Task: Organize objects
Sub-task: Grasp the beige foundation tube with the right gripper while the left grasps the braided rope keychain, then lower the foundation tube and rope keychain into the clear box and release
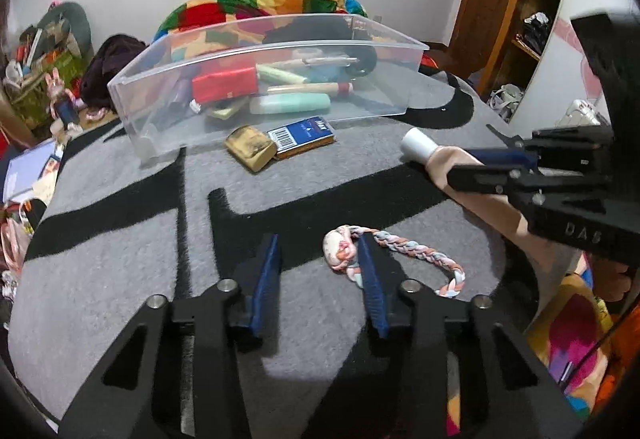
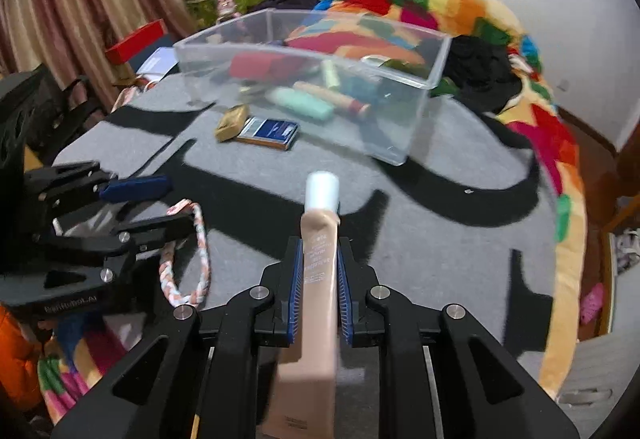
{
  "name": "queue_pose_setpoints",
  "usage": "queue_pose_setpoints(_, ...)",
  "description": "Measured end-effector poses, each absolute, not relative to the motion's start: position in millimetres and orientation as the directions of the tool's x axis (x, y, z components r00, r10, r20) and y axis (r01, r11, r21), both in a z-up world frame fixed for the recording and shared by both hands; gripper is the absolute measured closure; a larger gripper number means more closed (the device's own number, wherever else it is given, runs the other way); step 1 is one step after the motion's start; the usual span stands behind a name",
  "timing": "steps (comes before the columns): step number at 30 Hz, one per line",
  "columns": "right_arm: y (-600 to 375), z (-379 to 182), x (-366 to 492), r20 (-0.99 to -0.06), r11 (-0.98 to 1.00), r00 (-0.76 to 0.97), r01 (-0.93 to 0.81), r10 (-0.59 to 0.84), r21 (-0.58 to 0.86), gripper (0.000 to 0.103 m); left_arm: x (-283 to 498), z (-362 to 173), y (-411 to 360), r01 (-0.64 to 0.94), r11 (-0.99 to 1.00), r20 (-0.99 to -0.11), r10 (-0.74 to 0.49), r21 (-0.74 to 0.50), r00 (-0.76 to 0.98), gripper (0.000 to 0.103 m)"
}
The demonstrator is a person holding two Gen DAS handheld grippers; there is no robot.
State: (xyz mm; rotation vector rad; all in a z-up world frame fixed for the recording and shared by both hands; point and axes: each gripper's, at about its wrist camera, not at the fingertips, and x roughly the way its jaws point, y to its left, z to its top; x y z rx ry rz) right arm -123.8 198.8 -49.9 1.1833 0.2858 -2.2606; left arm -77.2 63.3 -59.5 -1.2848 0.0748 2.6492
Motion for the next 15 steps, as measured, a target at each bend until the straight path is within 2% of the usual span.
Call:
queue_pose_setpoints(2, 195.8, -47.5, -125.6, -0.801, -0.811, -0.443, 0.578, -0.403, 0.088, 0.081, -74.6, -59.0, 66.7, -0.212, -0.977, -0.778, 0.158, -0.033, -0.608, 0.082)
queue_pose_setpoints(4, 189.6, -47.7, -128.7, -0.798, -0.811, -0.448, 0.578, -0.402, 0.084, 0.072, -73.1, -58.5, 69.2, -0.221, -0.975, -0.777, 0.155, -0.02, -0.61, 0.089)
queue_pose_setpoints(11, 175.0, -63.9, -142.6, -0.815, -0.856, -0.482, 0.516, -0.322, 0.032, 0.07, -71.9, -55.8, 58.5, -0.189, -0.981, -0.769, 0.157, -0.047, -0.62, 0.091)
queue_pose_setpoints(13, 176.1, -63.7, -142.9, -0.809, -0.858, -0.488, 0.512, -0.326, 0.037, 0.075, -71.0, -52.8, 52.3, -0.173, -0.983, -0.762, 0.159, -0.063, -0.628, 0.091)
queue_pose_setpoints(15, 177.1, -62.2, -142.8, -0.809, -0.855, -0.479, 0.516, -0.341, 0.054, 0.075, -70.6, -48.2, 45.8, -0.159, -0.984, -0.752, 0.164, -0.08, -0.639, 0.091)
